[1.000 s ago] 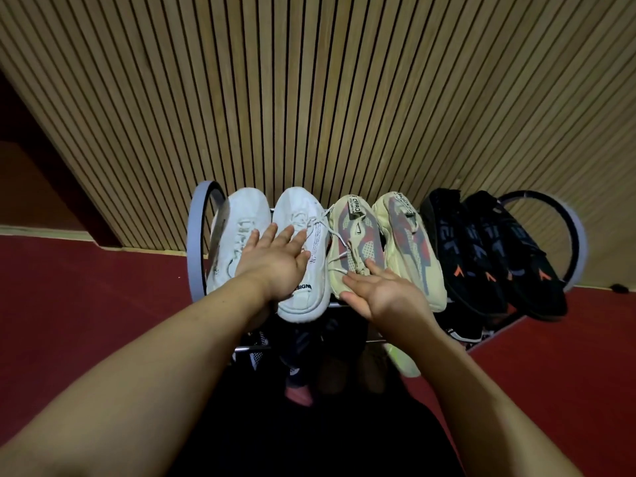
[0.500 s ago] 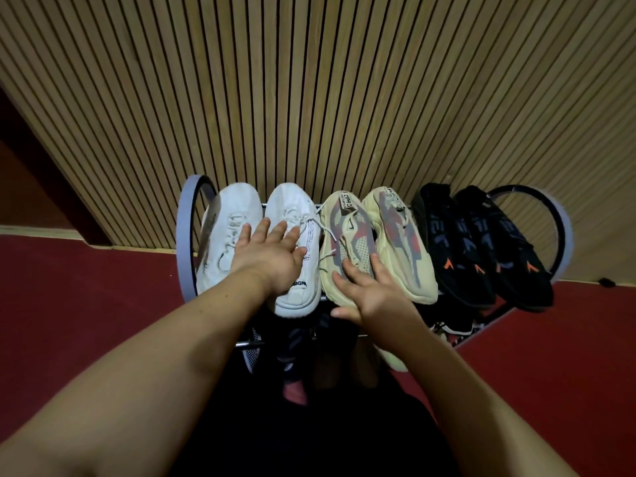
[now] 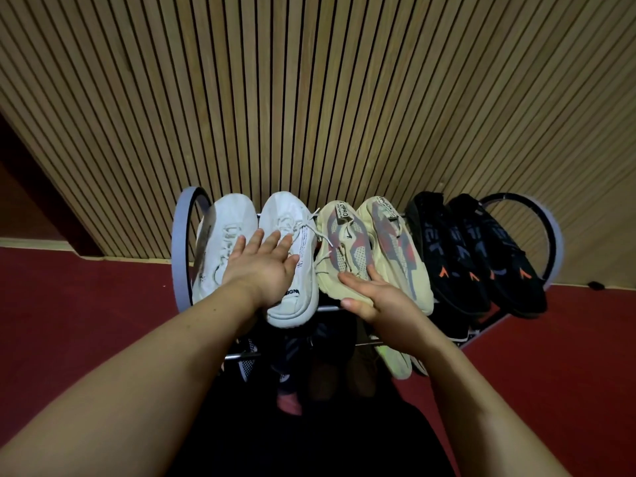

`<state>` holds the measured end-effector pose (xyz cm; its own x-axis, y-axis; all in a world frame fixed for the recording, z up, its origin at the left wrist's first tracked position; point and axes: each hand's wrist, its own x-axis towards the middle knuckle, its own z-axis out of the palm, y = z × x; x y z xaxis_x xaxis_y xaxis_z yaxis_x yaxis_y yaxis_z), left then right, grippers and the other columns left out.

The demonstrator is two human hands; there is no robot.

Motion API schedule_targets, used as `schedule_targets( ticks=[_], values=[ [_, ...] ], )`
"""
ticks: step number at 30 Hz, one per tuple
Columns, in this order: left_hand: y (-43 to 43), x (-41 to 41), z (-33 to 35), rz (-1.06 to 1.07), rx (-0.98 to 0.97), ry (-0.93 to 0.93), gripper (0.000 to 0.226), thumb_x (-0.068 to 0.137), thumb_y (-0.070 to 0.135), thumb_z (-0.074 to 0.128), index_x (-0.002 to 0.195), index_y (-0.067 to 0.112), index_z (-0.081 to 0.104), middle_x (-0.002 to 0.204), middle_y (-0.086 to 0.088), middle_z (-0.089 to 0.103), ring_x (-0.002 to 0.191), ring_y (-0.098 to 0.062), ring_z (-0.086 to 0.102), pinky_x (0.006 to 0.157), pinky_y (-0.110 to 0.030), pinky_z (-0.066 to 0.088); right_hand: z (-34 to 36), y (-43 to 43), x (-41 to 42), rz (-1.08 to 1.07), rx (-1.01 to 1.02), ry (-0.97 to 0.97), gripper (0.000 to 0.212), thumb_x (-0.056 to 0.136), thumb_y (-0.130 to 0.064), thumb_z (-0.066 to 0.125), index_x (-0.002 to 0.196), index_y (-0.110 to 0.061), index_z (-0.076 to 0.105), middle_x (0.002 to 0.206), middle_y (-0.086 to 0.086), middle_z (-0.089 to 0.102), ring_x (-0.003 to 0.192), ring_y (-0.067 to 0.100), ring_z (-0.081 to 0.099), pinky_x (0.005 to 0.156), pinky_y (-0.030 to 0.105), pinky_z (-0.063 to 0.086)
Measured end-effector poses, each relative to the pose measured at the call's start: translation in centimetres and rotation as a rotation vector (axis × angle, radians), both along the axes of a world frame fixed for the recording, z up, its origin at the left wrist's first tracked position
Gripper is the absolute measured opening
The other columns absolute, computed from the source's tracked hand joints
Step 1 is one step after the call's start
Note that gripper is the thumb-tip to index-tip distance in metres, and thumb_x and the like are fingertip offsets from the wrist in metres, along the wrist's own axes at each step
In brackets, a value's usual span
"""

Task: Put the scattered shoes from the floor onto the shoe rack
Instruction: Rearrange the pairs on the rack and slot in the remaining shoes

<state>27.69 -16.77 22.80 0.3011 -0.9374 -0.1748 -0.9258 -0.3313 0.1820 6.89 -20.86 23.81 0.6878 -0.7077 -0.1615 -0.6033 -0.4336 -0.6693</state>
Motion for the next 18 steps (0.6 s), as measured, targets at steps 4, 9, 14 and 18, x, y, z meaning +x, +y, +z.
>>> schedule_targets(
  ticks=[4, 9, 14, 18],
  values=[
    [0.0, 0.1, -0.1, -0.001, 0.006, 0.000, 0.053, 0.100, 0.044, 0.012, 0.151, 0.029, 0.003, 0.159, 0.007, -0.001, 0.146, -0.017, -0.009, 0.118, -0.040, -0.009, 0.5, 0.0, -0.3, -0.014, 0.073, -0.076, 0.047, 0.095, -0.027, 0.051, 0.141, -0.026, 0.040, 0.148, -0.013, 0.029, 0.143, 0.003, 0.006, 0.111, 0.019, 0.009],
    [-0.4, -0.3, -0.4, -0.006, 0.031, -0.065, 0.055, 0.100, 0.045, 0.012, 0.151, 0.029, 0.004, 0.159, 0.007, -0.002, 0.146, -0.019, -0.011, 0.116, -0.042, -0.010, 2.7, -0.6, -1.1, -0.230, 0.027, -0.234, 0.040, 0.094, -0.027, 0.051, 0.133, -0.023, 0.052, 0.103, -0.022, 0.058, 0.090, -0.014, 0.053, 0.077, -0.002, 0.036],
    [-0.5, -0.4, -0.4, 0.009, 0.043, -0.076, 0.055, 0.099, 0.045, 0.012, 0.151, 0.030, 0.002, 0.159, 0.007, -0.002, 0.146, -0.019, -0.011, 0.117, -0.043, -0.010, 0.3, 1.4, 0.9, -0.072, -0.088, 0.135, 0.059, 0.091, -0.035, 0.057, 0.145, -0.030, 0.033, 0.156, -0.006, 0.021, 0.146, 0.020, 0.001, 0.116, 0.029, 0.002],
    [-0.5, -0.6, -0.4, 0.016, 0.040, -0.076, 0.055, 0.099, 0.045, 0.013, 0.151, 0.030, 0.002, 0.159, 0.007, -0.002, 0.146, -0.019, -0.010, 0.117, -0.043, -0.010, -0.3, 2.1, 3.2, -0.312, -0.192, 0.055, 0.061, 0.084, -0.045, 0.061, 0.138, -0.027, 0.038, 0.152, 0.003, 0.018, 0.143, 0.024, 0.012, 0.114, 0.036, 0.016]
  ],
)
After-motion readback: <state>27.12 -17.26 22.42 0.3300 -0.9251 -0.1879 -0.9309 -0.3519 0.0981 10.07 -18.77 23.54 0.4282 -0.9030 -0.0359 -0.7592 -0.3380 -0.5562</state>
